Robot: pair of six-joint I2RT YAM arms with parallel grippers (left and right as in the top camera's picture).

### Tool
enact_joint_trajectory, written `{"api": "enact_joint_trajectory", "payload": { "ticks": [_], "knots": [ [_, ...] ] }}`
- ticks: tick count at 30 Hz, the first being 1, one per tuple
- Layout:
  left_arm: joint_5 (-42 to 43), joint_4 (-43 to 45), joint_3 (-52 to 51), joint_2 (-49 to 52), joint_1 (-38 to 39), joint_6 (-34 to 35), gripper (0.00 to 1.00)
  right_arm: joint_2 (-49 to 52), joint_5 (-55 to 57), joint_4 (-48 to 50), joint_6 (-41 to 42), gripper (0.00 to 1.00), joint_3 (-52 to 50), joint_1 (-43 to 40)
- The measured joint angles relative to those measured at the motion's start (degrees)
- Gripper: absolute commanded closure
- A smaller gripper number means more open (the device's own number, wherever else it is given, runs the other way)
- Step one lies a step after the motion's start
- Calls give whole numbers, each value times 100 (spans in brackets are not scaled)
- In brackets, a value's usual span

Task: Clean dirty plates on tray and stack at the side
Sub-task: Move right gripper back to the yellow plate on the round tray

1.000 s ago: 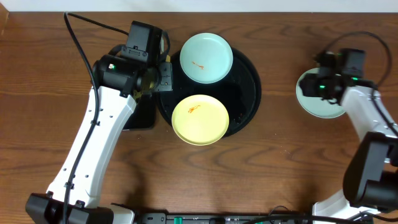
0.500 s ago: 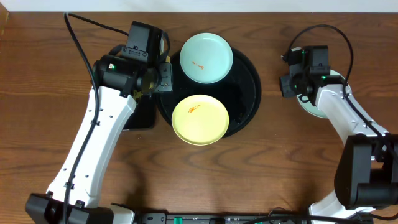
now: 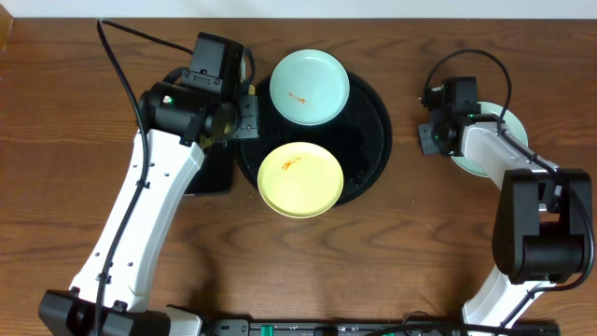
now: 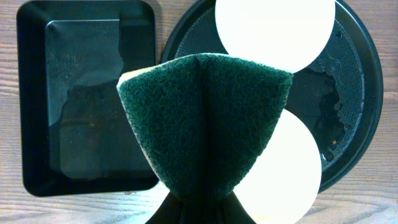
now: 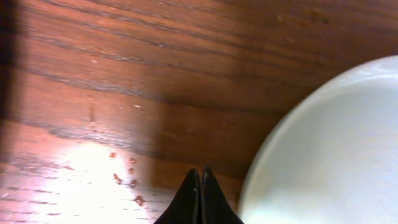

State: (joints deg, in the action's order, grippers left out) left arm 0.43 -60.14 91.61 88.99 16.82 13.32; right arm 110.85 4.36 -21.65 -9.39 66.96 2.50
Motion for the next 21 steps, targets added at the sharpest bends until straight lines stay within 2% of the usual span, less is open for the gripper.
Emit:
{"api": "enact_joint_trajectory", "payload": {
  "ticks": [12,17,19,21],
  "knots": [
    [-4,0,0,0,0,0,93,-2,348,-13,160,96,0,0],
    [-127,4,0,0,-15,2,92,-85,-116,-232,216,81,55,37],
    [-219,7,0,0,-59,55,92,-229,-647,-433,236,63,186,125],
    [-269,2,0,0,-133,146,93,-374,-1180,-636,341,63,400,236]
  ]
}}
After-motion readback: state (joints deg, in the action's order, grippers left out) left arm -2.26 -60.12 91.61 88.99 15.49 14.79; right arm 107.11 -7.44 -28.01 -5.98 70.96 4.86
